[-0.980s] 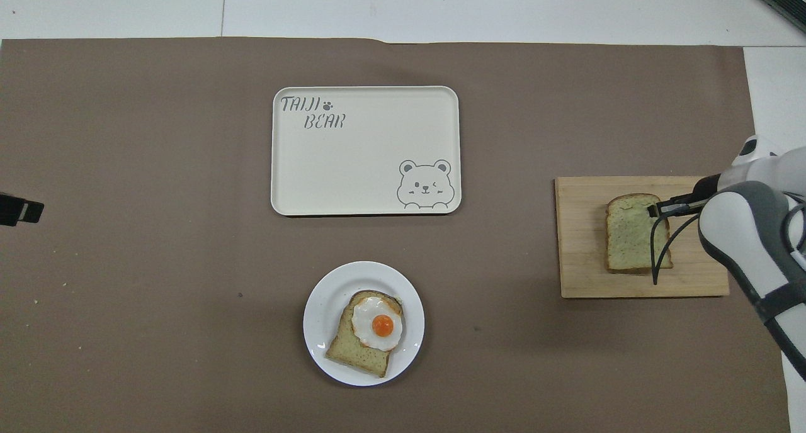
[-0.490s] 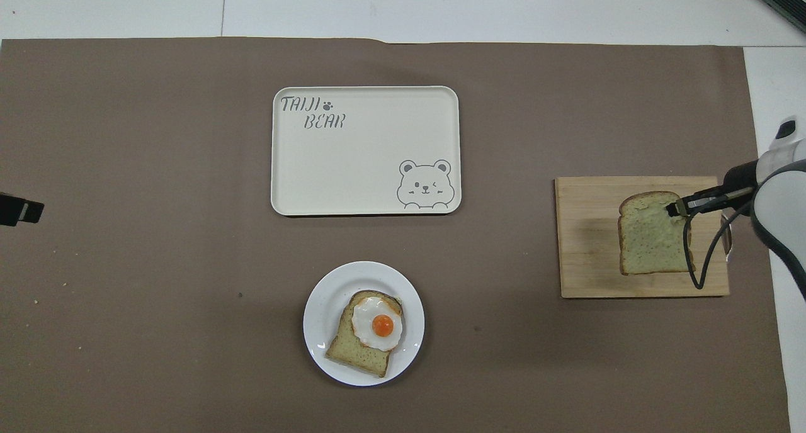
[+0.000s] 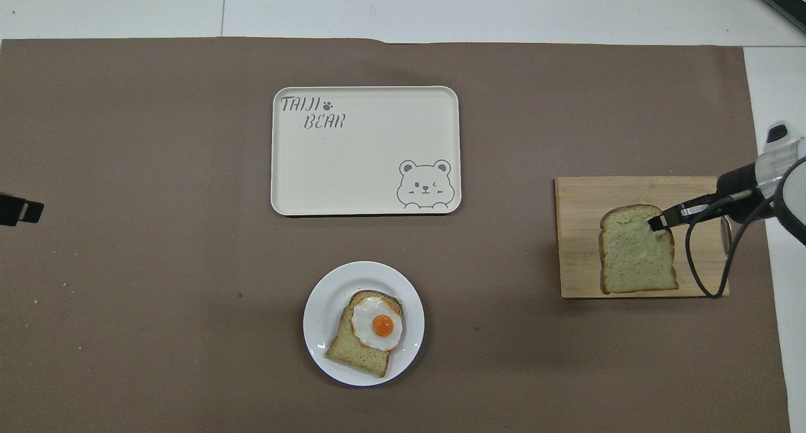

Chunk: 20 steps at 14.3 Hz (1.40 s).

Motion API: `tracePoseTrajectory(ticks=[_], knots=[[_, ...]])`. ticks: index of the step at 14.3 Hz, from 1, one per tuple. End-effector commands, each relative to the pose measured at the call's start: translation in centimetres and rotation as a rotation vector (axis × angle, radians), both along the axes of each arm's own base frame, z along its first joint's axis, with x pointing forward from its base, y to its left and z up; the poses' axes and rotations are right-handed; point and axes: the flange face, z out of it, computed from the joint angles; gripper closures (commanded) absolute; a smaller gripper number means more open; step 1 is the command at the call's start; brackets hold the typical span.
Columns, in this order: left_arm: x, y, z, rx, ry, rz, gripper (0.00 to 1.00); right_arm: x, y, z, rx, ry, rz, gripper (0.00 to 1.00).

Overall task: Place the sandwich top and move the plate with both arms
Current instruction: 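Lift the bread slice with the right gripper toward the egg plate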

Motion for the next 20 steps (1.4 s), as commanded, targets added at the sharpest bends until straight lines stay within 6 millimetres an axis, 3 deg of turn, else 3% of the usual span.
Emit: tracePoseTrajectory(ticks=[1, 8, 11, 16, 20], knots=[[-0.8, 0.1, 0.0, 0.016, 0.006, 0.002, 0.0, -0.5, 1.6, 0.6, 0.053, 0.021, -0.002, 1.0], [-0.8, 0.1, 0.1, 0.016, 0.004, 0.002, 0.0, 0.0, 12.5, 0.9, 0.044, 0.081, -0.032, 1.0], [-0.8, 0.1, 0.0, 0.016, 0.006, 0.002, 0.0, -0.1, 18.6, 1.2, 0.018, 0.071, -0.053, 1.0], [-0.8, 0.1, 0.1, 0.016, 0.004, 0.002, 0.0, -1.3, 28.8, 1.1, 0.05, 0.058, -0.111, 1.0], [-0.8, 0.1, 0.1, 0.016, 0.004, 0.002, 0.0, -2.7, 35.1, -0.2, 0.1, 0.081, -0.124, 1.0]])
